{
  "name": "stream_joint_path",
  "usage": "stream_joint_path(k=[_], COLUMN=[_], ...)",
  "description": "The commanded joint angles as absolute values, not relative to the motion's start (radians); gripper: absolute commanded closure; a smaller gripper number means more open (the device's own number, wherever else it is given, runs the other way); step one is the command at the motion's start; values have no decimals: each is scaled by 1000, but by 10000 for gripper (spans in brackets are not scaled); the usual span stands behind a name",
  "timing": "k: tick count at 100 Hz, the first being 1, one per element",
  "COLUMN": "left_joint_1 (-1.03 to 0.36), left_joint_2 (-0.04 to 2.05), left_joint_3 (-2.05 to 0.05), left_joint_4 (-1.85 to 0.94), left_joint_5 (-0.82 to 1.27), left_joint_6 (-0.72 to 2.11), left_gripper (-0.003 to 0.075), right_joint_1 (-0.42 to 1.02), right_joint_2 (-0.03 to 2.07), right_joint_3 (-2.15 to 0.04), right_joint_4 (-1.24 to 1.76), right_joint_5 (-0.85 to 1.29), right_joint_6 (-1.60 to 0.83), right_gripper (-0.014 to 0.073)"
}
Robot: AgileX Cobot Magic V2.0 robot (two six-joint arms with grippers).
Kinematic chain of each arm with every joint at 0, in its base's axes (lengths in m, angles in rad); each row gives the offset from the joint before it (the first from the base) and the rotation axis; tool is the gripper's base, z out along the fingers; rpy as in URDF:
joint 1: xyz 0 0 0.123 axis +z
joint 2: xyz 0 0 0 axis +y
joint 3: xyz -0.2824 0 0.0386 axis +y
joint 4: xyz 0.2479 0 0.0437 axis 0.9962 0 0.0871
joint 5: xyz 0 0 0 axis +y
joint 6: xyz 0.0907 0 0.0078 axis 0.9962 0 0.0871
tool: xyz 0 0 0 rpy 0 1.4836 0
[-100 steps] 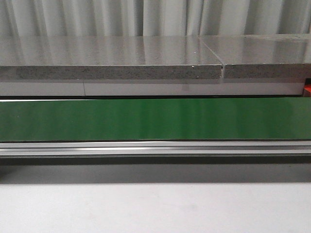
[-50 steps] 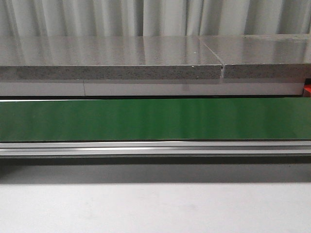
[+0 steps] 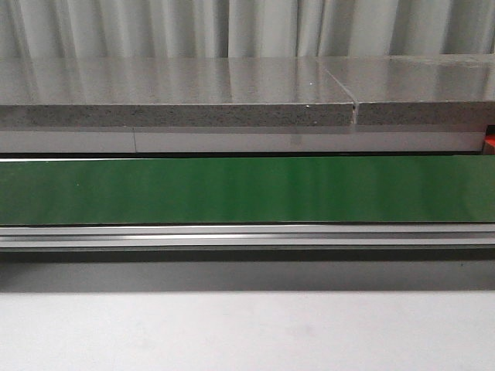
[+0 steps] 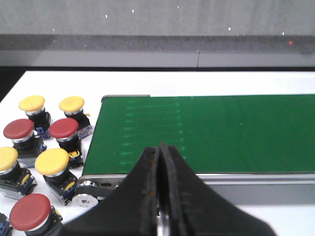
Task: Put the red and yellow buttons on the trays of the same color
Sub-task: 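Move the left gripper over the cluster of red and yellow buttons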
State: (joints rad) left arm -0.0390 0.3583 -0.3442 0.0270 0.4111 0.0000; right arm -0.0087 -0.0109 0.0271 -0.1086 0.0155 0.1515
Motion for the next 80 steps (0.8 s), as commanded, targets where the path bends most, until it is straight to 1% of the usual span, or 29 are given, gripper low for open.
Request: stream_joint_path(k=[1,10,13,17,20,24,25,27,28,30,32,35,36,41,45,60,80], left_joint_1=[-47,-47,-47,-47,-47,-47,-47,-47,-47,-47,-47,-47,-47,-47,-47,-22,79], left_joint_2=[440,510,528,553,568,587,590,597,602,608,612,620,622,634,650,720,840], left_joint_3=[-417,-456,-473,-488,-502,-515,-520,-527,-529,-536,-545,-551,-556,-571,-584,-664,-800], left_joint_4=[26,23,23,23,23,23,23,23,23,23,23,23,23,26,28,28,16], left_joint_5=[351,359,361,361,361,361,361,361,361,361,361,361,361,364,369,449,632], left_joint_6=[-11,-11,-11,-11,-11,-11,-11,-11,-11,-11,-11,-11,-11,-11,-11,-53,-103], left_gripper=[741,731,713,663,617,528,495,460,423,386,314,266,237,167,148,157,157], right_joint_1=[-5,-5,-5,-5,-5,-5,-5,-5,-5,-5,-5,-5,-5,-5,-5,-5,-5], right_joint_2=[-21,-21,-21,-21,-21,-21,-21,-21,-21,-21,-21,-21,-21,-21,-21,-21,-21], right_joint_3=[13,13,13,13,13,13,13,13,13,13,13,13,13,13,13,13,13], right_joint_4=[-110,-110,-110,-110,-110,-110,-110,-110,-110,-110,-110,-110,-110,-110,-110,-110,-110], right_joint_5=[-67,-67,-67,-67,-67,-67,-67,-67,-67,-67,-67,-67,-67,-67,-67,-67,-67], right_joint_6=[150,150,150,150,150,150,150,150,150,150,150,150,150,150,150,150,150], right_gripper=[659,659,659,659,659,659,659,659,659,659,659,659,659,659,659,659,659])
